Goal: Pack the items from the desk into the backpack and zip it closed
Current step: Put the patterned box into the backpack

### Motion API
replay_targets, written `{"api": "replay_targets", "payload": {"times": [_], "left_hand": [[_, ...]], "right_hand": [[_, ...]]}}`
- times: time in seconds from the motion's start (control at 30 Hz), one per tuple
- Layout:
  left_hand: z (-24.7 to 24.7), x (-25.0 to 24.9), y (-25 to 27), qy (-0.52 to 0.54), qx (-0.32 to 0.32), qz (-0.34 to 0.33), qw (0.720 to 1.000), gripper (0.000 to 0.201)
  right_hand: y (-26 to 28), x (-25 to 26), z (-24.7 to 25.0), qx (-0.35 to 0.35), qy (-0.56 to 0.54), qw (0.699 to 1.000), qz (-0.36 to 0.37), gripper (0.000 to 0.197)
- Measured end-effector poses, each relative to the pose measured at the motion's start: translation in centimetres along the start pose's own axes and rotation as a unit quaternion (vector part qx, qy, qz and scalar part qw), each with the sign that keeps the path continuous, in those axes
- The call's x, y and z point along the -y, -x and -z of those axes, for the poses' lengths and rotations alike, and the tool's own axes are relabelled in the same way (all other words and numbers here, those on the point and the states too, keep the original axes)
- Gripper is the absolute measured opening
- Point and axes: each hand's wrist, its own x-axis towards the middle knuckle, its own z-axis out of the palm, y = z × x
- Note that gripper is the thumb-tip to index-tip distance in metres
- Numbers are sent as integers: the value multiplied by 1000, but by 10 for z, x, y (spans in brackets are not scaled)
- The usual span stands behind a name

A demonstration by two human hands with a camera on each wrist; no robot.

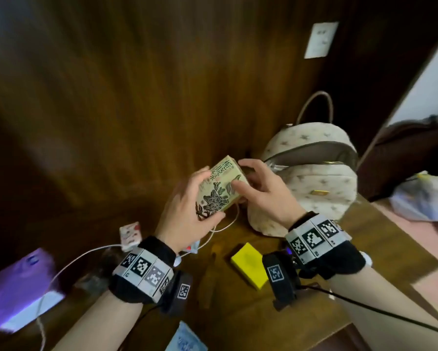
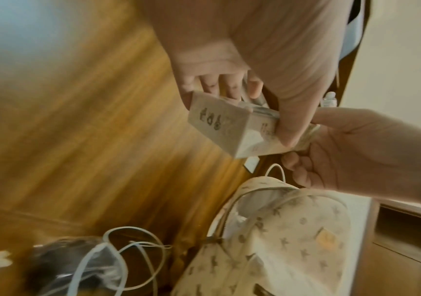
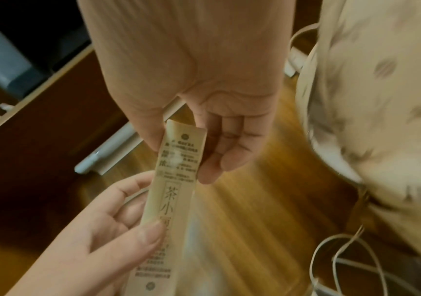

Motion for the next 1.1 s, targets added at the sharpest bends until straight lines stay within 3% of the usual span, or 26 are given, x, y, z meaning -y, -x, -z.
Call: {"api": "replay_targets", "payload": {"times": [0.1,0.23,0.37,0.47,0.8,1.0,1.1], "left_hand": [[-24,-16,-34,69,21,-35,997,81],[-53,-29,-73,119,-12,-31,992,65],[-75,-43,-107,90,-34,-70,993,47],[-91,-53,-124,53,-23,-93,994,38],[-134,-73,-147,75,17,-83,994,39],[-140,-56,-143,90,102,-85,987,59],[-146,-58,-140,40,144,-76,986,73]], "right_hand": [[5,1,49,-86,22,996,23,52],[8,3,111,-204,-20,978,47,42],[6,0,165,-312,-56,947,43,48],[5,-7,194,-344,-61,936,46,40],[8,-52,241,-317,-10,947,42,41],[13,-81,256,-261,15,964,53,33],[12,-89,262,-220,-16,973,63,32]]}}
